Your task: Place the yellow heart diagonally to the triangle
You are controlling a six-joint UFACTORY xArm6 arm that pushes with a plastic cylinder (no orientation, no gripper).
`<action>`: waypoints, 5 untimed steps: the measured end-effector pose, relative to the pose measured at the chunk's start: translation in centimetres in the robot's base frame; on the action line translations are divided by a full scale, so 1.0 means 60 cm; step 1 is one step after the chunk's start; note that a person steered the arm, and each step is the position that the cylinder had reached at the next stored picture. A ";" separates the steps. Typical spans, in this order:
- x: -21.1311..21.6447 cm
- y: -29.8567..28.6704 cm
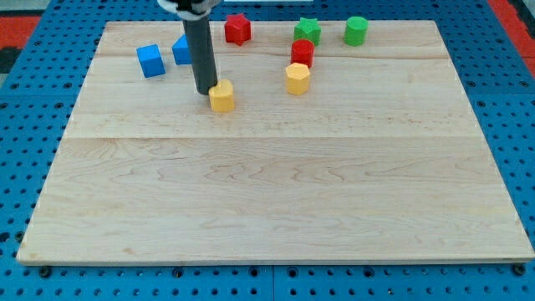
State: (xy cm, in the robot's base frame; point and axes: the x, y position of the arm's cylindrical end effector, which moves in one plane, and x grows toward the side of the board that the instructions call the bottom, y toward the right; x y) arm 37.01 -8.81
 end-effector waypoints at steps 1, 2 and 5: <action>0.024 0.055; 0.026 0.124; 0.100 0.097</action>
